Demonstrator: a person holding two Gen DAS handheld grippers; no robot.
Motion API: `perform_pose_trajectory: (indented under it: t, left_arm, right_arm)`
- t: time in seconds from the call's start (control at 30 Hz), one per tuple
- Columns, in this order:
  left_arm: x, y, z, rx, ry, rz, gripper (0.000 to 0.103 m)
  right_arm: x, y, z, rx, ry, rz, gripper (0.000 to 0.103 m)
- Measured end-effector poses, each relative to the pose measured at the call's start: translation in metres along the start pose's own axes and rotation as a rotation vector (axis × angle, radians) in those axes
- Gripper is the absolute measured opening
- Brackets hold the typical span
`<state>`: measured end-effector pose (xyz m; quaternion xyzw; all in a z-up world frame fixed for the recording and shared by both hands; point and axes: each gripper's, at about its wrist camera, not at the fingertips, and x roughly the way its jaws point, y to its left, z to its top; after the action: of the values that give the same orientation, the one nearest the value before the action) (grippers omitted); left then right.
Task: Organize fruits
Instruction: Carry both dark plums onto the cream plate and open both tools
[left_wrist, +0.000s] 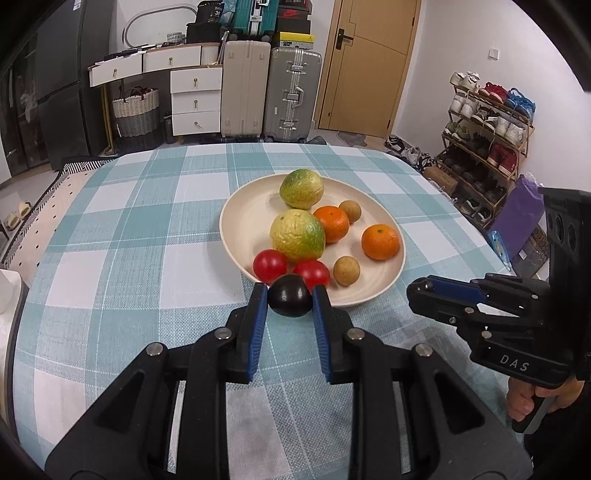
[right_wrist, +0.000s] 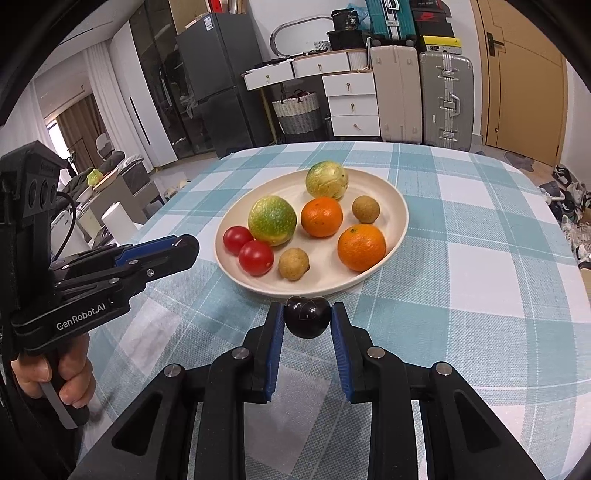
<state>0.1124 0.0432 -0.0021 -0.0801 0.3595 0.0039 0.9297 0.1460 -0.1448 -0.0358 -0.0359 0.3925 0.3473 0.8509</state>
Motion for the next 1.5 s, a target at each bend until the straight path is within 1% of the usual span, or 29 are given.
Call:
perform_pose_trajectory:
  t: [0.3,0.7,1.33,1.5]
  left_arm:
    - [0.000,0.000,0.013,0.000,-0.031,0.002,0.022]
    - [0.011,0.001,0.024,0.006,-0.041,0.010,0.022]
    - [0.029,-0.022,0.038,0.051,-0.040,-0.042,0.022]
    - [0.038,-0.029,0.040,0.059,-0.031,-0.057,0.022]
  right_arm:
    - [-0.007,-0.004,0.013,0.003,-0.044,-0.007,0.027]
    - [-0.001,-0.005,0.023,0.003,-0.060,-0.005,0.027]
    - [0.027,-0.004,0.028,-0.013,-0.015,-0.002,0.027]
    - [0.030,-0.006,0.028,-0.014,-0.018,-0.016,0.027]
